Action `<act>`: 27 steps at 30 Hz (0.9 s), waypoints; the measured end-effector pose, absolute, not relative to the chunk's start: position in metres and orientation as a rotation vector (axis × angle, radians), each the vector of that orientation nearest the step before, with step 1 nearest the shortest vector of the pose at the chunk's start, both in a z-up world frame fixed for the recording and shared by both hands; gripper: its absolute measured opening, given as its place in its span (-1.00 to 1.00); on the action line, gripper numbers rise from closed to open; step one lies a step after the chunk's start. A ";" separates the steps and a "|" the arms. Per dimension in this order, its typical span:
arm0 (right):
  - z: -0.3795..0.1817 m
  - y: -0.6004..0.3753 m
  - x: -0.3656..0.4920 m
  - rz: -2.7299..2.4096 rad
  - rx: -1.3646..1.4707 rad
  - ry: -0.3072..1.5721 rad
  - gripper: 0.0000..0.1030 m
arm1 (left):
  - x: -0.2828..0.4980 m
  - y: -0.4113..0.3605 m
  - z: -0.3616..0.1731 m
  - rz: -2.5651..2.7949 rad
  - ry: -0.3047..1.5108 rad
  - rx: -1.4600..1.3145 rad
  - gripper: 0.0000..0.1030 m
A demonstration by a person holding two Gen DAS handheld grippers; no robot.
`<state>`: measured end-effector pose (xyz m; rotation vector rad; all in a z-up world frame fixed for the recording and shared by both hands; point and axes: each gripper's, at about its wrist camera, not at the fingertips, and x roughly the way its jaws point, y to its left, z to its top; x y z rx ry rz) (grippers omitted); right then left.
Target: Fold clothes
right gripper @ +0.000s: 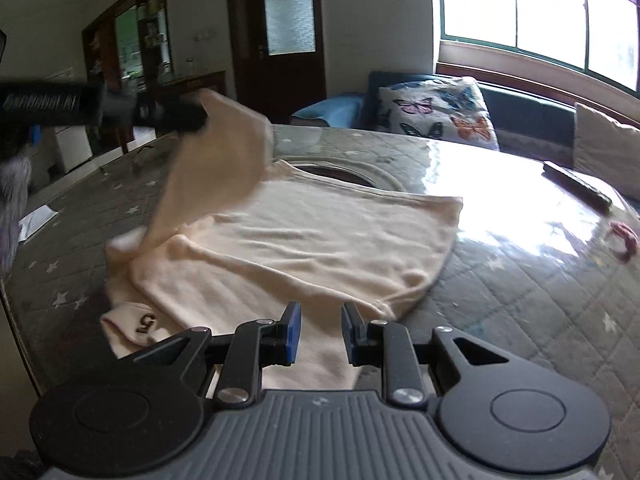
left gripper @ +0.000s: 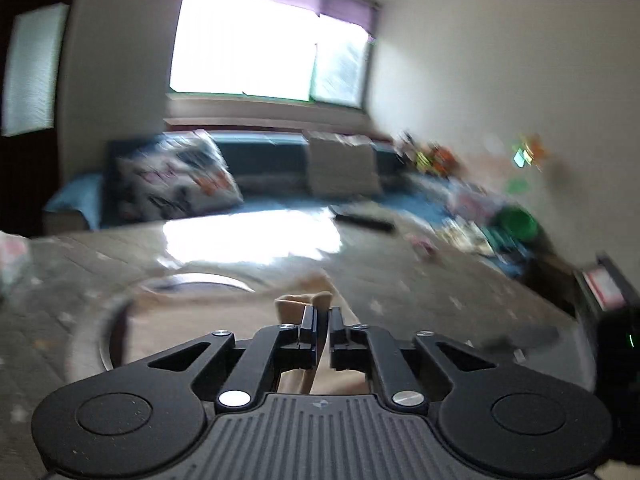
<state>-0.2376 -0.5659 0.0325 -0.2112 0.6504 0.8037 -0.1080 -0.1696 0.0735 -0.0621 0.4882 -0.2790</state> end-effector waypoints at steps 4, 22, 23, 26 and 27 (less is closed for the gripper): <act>0.029 -0.574 -0.234 0.777 -0.191 0.665 -0.58 | -0.120 -0.179 0.059 -0.325 0.531 -0.002 -0.76; 0.014 -0.561 -0.235 0.817 -0.161 0.767 -0.57 | -0.169 -0.064 0.005 -0.071 0.683 0.048 -0.10; 0.014 -0.560 -0.236 0.819 -0.166 0.769 -0.57 | -0.170 -0.067 0.003 -0.081 0.685 0.060 -0.10; 0.016 -0.558 -0.239 0.823 -0.181 0.773 -0.62 | -0.168 -0.075 -0.003 -0.081 0.689 0.117 -0.11; 0.016 -0.557 -0.239 0.820 -0.184 0.772 -0.72 | -0.167 -0.075 -0.005 -0.077 0.690 0.124 -0.11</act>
